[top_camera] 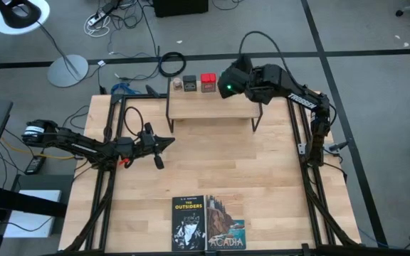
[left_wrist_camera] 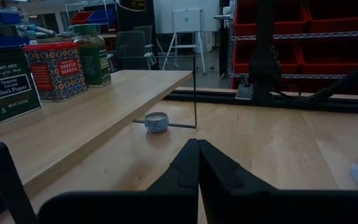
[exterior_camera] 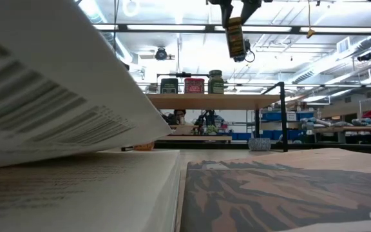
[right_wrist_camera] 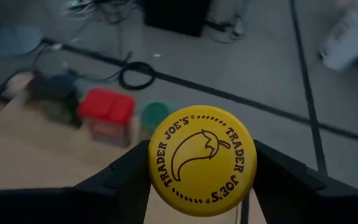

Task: Shelf spices
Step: Put the yellow seasoning bottle on the shelf

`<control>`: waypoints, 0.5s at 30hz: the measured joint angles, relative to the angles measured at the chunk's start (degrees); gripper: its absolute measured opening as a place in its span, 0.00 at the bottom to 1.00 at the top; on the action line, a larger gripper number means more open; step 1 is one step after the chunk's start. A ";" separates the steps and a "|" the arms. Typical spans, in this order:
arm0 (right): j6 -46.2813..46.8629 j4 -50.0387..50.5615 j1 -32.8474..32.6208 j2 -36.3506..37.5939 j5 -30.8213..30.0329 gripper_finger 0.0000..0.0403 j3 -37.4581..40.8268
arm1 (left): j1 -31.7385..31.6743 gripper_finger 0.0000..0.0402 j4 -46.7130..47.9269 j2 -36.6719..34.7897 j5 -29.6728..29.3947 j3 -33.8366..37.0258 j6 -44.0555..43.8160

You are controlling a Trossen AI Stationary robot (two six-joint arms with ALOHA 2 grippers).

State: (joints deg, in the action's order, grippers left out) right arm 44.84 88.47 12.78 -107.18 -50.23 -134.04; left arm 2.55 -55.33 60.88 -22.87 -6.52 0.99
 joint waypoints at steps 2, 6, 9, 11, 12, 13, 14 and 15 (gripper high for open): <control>3.75 1.03 1.00 0.00 -0.56 0.57 0.00 | 0.01 0.02 -0.02 0.00 0.00 0.00 0.00; 9.58 1.52 2.88 0.00 -0.07 0.57 0.00 | 0.00 0.02 0.00 0.00 0.00 0.00 0.00; 11.08 1.25 4.23 -0.04 1.10 0.57 0.00 | 0.02 0.02 0.00 0.00 0.00 0.00 0.00; 10.86 1.27 5.03 -0.25 2.28 0.57 0.00 | 0.02 0.02 0.04 0.00 0.00 0.00 0.00; 9.93 1.28 5.58 -0.32 3.58 0.57 0.00 | 0.00 0.02 0.04 0.00 0.00 0.00 -0.01; 8.71 1.26 6.10 -0.39 5.15 0.57 0.00 | 0.00 0.02 0.03 0.00 0.00 0.00 -0.02; 7.28 1.26 6.67 -0.42 6.81 0.57 0.00 | 0.00 0.02 0.03 0.00 0.00 0.00 -0.02; 5.78 1.26 7.30 -0.42 8.46 0.57 0.00 | 0.02 0.02 0.07 0.00 0.00 0.00 -0.08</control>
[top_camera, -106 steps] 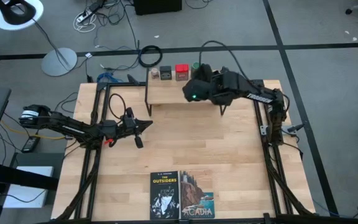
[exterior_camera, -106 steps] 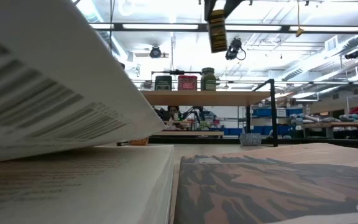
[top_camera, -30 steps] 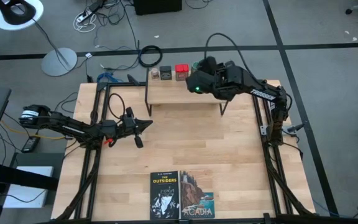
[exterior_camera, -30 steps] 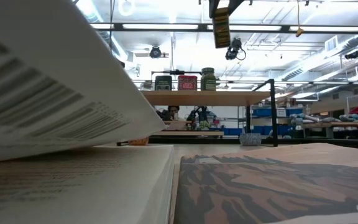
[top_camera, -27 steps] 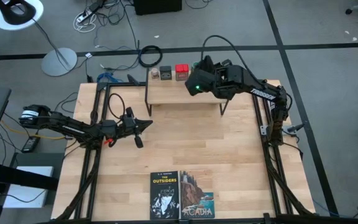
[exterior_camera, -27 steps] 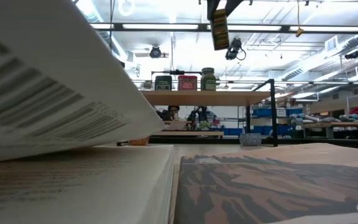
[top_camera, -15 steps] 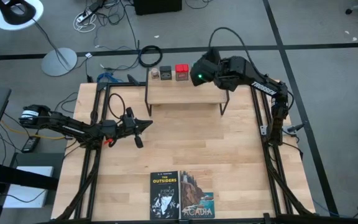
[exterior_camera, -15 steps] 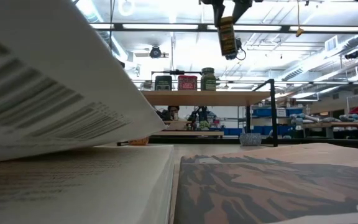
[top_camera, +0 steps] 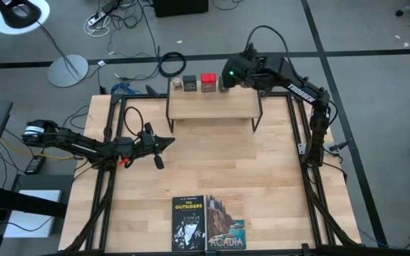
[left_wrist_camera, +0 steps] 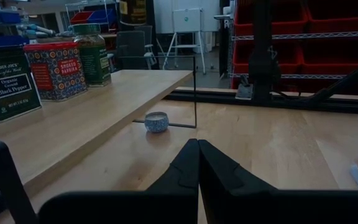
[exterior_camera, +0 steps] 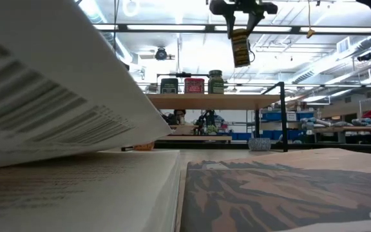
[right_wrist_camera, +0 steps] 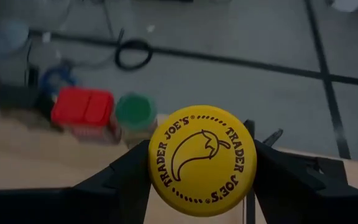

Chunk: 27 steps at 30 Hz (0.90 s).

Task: Shelf spices
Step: Put the yellow seasoning bottle on the shelf

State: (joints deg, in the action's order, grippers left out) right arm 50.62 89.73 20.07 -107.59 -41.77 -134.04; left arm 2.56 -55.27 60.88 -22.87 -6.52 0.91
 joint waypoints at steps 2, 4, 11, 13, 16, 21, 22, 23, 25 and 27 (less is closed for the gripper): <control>-3.30 0.02 1.13 0.00 3.07 0.57 0.00 | 0.00 0.02 -0.04 0.00 0.00 0.00 -0.09; -6.08 0.08 2.54 0.00 5.83 0.57 0.00 | 0.00 0.02 -0.03 0.00 0.00 0.00 -0.09; -10.09 0.24 7.05 0.00 10.32 0.57 0.00 | -0.02 0.02 -0.02 0.00 -0.01 0.00 -0.09; -10.37 0.21 7.97 0.00 10.68 0.57 0.00 | 0.00 0.02 0.00 0.00 0.00 0.00 -0.09; -10.88 -0.05 9.47 0.00 12.74 0.57 0.00 | -0.02 0.02 0.35 0.00 0.00 0.00 -0.09; -11.36 -2.70 11.35 0.00 14.62 0.57 0.00 | -0.02 0.02 1.01 0.00 -0.02 0.00 0.13; -11.64 -3.51 11.58 0.00 14.93 0.57 0.00 | -0.01 0.02 1.01 0.00 -0.02 0.00 0.15; -11.87 -4.42 11.87 0.00 15.24 0.57 0.00 | 0.00 0.02 1.01 0.00 -0.02 0.00 0.15; -12.04 -5.61 12.29 0.00 16.32 0.57 0.00 | 0.00 0.02 1.01 0.00 -0.02 0.00 0.14; -12.25 -6.63 12.40 0.00 16.47 0.57 0.39 | -0.01 0.02 1.01 0.00 -0.02 0.00 0.02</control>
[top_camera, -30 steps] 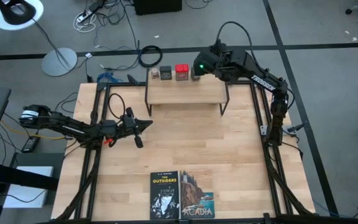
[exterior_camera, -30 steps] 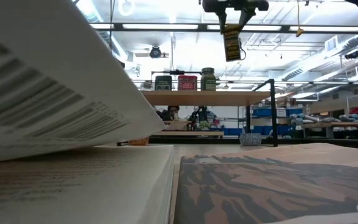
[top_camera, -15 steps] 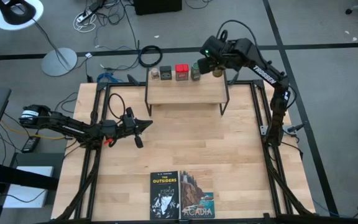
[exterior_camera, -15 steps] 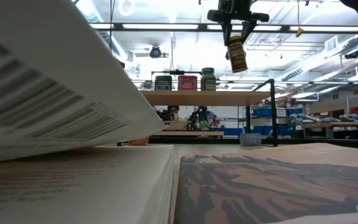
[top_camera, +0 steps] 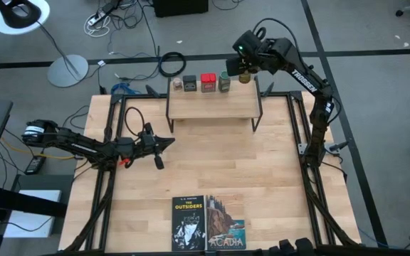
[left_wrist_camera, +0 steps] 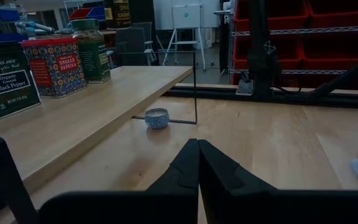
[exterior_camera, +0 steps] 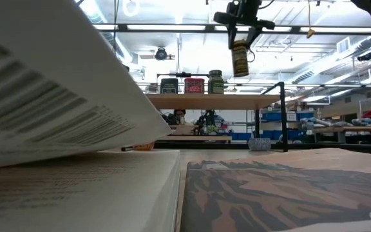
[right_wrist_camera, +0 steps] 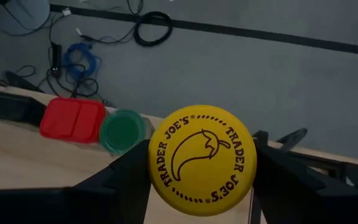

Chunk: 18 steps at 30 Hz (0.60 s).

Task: Shelf spices
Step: Put the yellow seasoning bottle on the shelf

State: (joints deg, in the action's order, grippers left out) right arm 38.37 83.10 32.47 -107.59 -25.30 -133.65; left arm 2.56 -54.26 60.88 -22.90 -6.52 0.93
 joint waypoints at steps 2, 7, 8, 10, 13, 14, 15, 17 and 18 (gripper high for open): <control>0.11 -0.47 0.39 0.00 0.58 0.57 0.68 | 0.01 0.02 0.00 0.00 0.00 0.00 -0.02; 0.55 -1.26 1.64 -0.01 2.89 0.57 4.16 | -0.01 0.02 0.00 0.00 0.00 0.00 -0.04; 0.64 -1.47 1.75 -0.06 2.90 0.57 4.88 | -0.01 0.02 0.00 0.00 0.00 0.00 -0.07; 0.84 -2.49 1.95 -0.09 2.90 0.57 5.92 | -0.01 0.02 0.07 0.00 0.00 0.00 -0.07; 0.50 -5.05 2.40 0.00 3.54 0.57 8.07 | 0.00 0.02 0.09 0.00 0.00 0.00 -0.03; 0.49 -5.52 2.51 -0.04 3.75 0.57 8.85 | -0.01 0.02 0.11 0.00 0.00 0.00 -0.01; 0.48 -5.84 2.60 -0.05 3.79 0.57 9.54 | 0.00 0.02 0.13 0.00 0.00 0.00 -0.02; 0.48 -6.93 2.98 -0.05 3.91 0.57 10.88 | 0.01 0.02 0.13 0.00 0.00 0.00 0.00; 0.47 -7.75 3.13 -0.02 3.82 0.57 11.78 | -0.01 0.02 0.13 0.00 0.00 0.00 0.00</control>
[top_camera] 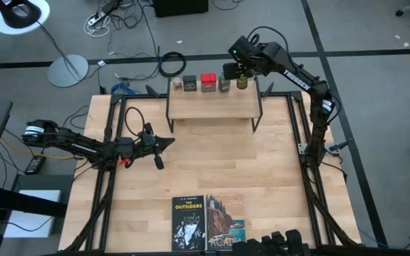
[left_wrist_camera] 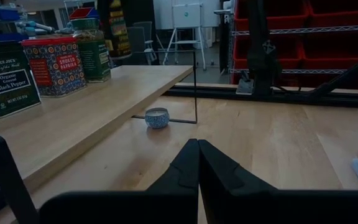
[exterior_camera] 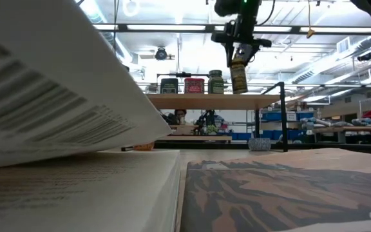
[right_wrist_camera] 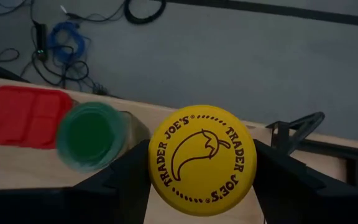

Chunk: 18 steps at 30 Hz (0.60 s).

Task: Shelf spices
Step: Put the yellow seasoning bottle on the shelf

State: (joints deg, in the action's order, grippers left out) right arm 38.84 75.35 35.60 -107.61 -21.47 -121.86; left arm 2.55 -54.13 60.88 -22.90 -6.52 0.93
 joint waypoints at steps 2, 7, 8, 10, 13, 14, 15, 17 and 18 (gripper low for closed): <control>-0.05 -0.94 0.23 -0.03 -0.03 0.57 1.80 | 0.00 0.02 0.00 0.00 0.00 0.00 0.00; -0.03 -3.77 1.04 0.04 0.07 0.57 4.96 | 0.02 0.02 0.09 0.00 0.00 0.00 0.04; -0.06 -3.83 1.05 -0.01 0.12 0.57 5.62 | 0.00 0.02 0.09 0.00 0.00 0.00 0.04; -0.16 -4.44 1.25 -0.05 0.13 0.57 6.50 | 0.00 0.02 0.09 0.00 0.00 0.00 0.04; -0.20 -6.00 1.52 0.02 0.00 0.57 7.41 | 0.00 0.02 0.09 0.00 0.00 0.00 0.04; -0.19 -6.32 1.60 0.06 0.03 0.57 7.60 | 0.02 0.02 0.09 0.00 0.00 0.00 0.06; -0.21 -6.49 1.65 0.06 0.06 0.57 7.67 | 0.01 0.02 0.09 0.01 0.00 0.00 0.07; -0.19 -6.52 1.73 0.06 0.06 0.57 7.74 | 0.01 0.02 0.09 0.02 0.00 0.00 0.07; -0.19 -6.51 1.74 0.06 0.03 0.57 7.74 | 0.01 0.02 0.09 0.02 0.00 0.00 0.07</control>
State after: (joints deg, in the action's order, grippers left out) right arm 38.65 68.85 37.34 -107.55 -21.44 -114.13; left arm 2.55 -54.04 60.90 -22.90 -6.52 0.99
